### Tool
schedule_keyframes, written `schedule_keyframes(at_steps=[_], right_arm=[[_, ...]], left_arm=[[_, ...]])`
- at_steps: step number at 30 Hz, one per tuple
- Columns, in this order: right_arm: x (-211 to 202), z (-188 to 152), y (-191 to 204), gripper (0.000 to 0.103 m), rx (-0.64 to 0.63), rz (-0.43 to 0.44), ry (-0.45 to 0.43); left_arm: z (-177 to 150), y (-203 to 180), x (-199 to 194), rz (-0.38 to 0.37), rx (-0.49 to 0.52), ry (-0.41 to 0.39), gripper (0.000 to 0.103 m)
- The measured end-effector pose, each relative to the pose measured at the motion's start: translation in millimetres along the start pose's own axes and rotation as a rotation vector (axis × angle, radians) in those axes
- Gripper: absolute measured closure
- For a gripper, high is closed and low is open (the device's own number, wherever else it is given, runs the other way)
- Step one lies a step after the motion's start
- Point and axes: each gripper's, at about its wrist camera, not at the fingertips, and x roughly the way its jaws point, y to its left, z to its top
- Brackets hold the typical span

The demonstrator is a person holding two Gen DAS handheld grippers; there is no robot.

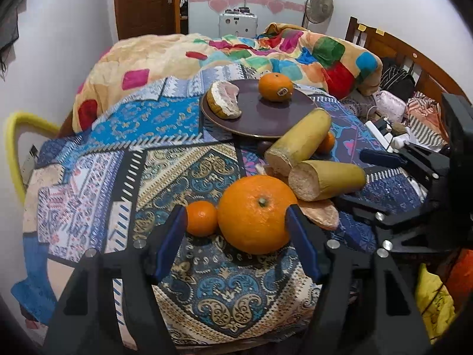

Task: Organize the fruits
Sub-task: 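Grasp the other large orange with the left gripper while the right grasps a yellow cylinder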

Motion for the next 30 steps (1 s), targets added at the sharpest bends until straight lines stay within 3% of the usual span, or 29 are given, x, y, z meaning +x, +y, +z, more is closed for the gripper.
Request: schedule_keyframes(at_steps=[11,17,21,30], right_arm=[[13.1,7.6,-7.0,0.032,-0.024,0.126,0.086],[8.2,-1.2,1.1,0.049,-0.112,0.043,0.102],[3.2,-4.9,5.7,0.055,-0.141,-0.007,0.127],[-14.3,-12.0,-0.9,0.067,-0.073,0.054,0.19]], left_arm=[[-6.7,-17.8,21.5,0.008,0.044,0.038,0.034],[-5.7,-17.2,20.8,0.003,0.045,0.014,0.037],[-6.7,-17.7,20.2,0.008,0.055,0.006,0.038],[-17.7,-4.8,2.5,-0.039,0.032,0.019,0.039]])
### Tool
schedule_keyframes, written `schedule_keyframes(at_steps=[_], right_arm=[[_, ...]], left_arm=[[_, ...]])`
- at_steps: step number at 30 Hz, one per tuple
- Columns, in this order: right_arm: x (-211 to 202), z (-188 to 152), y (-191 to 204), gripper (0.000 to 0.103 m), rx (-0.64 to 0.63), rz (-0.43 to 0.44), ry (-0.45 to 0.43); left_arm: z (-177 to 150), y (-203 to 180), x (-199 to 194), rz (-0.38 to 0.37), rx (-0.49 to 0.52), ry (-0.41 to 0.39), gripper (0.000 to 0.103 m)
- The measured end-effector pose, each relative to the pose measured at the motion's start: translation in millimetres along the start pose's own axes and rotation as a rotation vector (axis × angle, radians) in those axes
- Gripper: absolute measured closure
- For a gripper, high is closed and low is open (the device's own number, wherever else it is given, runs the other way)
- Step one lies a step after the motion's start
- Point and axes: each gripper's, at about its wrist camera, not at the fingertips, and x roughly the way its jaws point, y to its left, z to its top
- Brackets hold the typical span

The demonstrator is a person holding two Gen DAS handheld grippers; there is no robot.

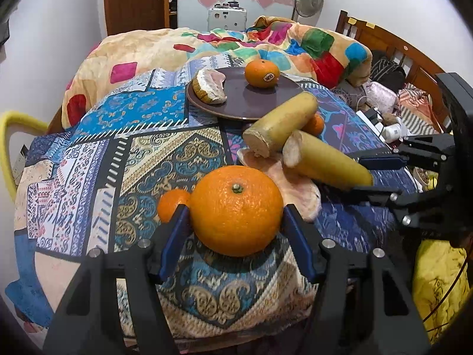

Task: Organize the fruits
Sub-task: 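Grasp the other large orange with the left gripper while the right grasps a yellow cylinder, then stand the yellow cylinder upright on the plate with the right gripper while the left holds the orange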

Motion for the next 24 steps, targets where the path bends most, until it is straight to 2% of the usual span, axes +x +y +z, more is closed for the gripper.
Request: schedule_keyframes(at_steps=[4,8,13,17,20,24], right_arm=[[-2.3,-2.4,5.9,0.066,-0.012,0.008,-0.01],[7.8,7.0,7.7,0.055,-0.009,0.019,-0.016],[20.9,22.9,6.3,0.055,-0.004,0.045,-0.049],[19.8,25.5,5.9,0.065,0.021,0.04,-0.084],[15.6,20.4,2.8,0.066,0.063,0.075,-0.091],[3.3,11.1,4.5,0.067,0.084,0.072,-0.104]], left_arm=[[-8.2,0.9,-9.5,-0.002,0.017,0.002,0.039],[-14.0,4.2,-12.3,-0.019,0.012,0.015,0.039],[-15.9,7.3,-11.7,-0.035,-0.001,0.015,0.038],[-14.0,3.1,-10.5,-0.018,0.022,0.006,0.038],[-10.5,1.4,-7.8,-0.007,0.032,0.002,0.037],[-6.5,-1.9,-5.2,0.011,0.041,-0.001,0.037]])
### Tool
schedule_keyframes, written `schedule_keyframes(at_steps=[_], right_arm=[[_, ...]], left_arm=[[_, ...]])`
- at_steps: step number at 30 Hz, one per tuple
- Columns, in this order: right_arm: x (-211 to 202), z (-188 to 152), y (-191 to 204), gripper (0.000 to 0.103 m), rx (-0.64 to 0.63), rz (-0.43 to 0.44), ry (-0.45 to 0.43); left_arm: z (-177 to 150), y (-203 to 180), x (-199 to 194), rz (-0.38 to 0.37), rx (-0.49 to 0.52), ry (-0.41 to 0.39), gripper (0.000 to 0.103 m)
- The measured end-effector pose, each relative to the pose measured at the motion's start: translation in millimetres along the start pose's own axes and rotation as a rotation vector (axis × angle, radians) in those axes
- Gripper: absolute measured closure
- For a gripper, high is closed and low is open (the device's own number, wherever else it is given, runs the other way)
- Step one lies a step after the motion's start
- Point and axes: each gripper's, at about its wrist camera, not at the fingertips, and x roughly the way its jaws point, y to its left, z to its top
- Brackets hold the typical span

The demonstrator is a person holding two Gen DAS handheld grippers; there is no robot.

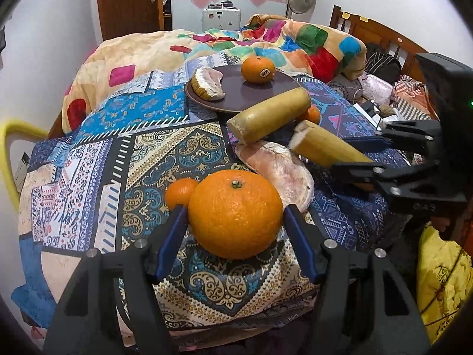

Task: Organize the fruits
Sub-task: 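Stand the yellow cylinder upright on the plate with the right gripper while the left holds the orange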

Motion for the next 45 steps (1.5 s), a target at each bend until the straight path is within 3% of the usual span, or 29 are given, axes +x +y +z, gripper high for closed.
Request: schedule_keyframes(at_steps=[9,16,26,33,40,45], right_arm=[[-23.8,-3.8,-11.6,0.068,0.091,-0.01,-0.06],[-35.7,4.3,-28.3,0.068,0.152,-0.024,-0.125],[-50.9,32.6,-45.5,0.069,0.189,-0.069,-0.241],[-48.7,54.8,-57.4,0.069,0.206,-0.082,-0.289],[-28.0,80.2,-67.2,0.07,0.2,-0.091,-0.289],[3.9,97.0,-72.6,0.07,0.179,-0.092,-0.229]], left_arm=[[9.0,-4.9,14.3,0.061,0.009,0.006,0.033],[15.7,-1.6,11.2,0.022,-0.005,0.008,0.035],[58.0,14.1,-10.0,-0.014,-0.066,-0.088,0.035],[89.4,21.8,-17.5,0.012,-0.065,-0.152,0.035],[113.8,32.1,-7.0,0.033,-0.072,-0.176,0.035],[126.0,38.5,6.5,0.056,-0.067,-0.178,0.035]])
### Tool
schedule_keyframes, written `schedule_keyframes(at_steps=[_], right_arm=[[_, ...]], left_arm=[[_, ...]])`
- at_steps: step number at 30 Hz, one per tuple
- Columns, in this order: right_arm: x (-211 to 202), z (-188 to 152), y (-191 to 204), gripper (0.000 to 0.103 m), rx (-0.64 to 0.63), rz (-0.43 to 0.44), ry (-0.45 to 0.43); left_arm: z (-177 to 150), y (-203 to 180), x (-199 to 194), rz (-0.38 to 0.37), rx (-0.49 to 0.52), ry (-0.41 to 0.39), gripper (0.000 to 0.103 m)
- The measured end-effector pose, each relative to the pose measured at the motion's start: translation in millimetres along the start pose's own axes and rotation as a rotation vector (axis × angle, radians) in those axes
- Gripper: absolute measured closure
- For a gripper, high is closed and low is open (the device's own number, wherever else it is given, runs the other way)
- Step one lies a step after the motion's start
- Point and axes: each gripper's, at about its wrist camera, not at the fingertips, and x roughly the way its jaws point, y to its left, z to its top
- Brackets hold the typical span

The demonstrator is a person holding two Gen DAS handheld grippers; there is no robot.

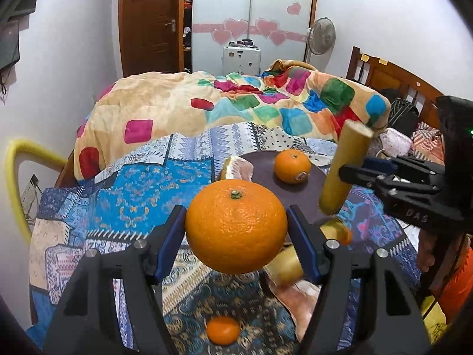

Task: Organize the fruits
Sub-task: 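Stand the yellow cylinder upright on the plate with the right gripper while the left holds the orange, then lower the large orange onto the plate and open the left gripper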

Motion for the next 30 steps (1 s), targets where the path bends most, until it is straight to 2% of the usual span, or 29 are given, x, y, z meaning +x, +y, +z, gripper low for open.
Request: schedule_keyframes(at_steps=[8,18,20,24,30], right_arm=[[51.3,5.4,3.9,0.07,-0.03,-0.001,0.096],[80.4,19.6,7.8,0.07,-0.041,0.003,0.117],[78.6,20.8,8.5,0.07,-0.046,-0.027,0.104],[70.0,17.8,4.2,0.07,-0.027,0.006,0.095],[42.1,8.6,-2.2,0.07,-0.03,-0.011,0.068]], left_arm=[[4.5,9.3,26.5,-0.001,-0.005,0.015,0.035],[2.8,13.8,54.8,-0.019,-0.018,0.046,0.035],[3.2,11.9,59.1,-0.021,-0.013,0.051,0.035],[3.4,7.0,68.7,-0.029,-0.002,0.073,0.035],[3.5,-8.1,83.0,-0.045,0.024,0.108,0.035]])
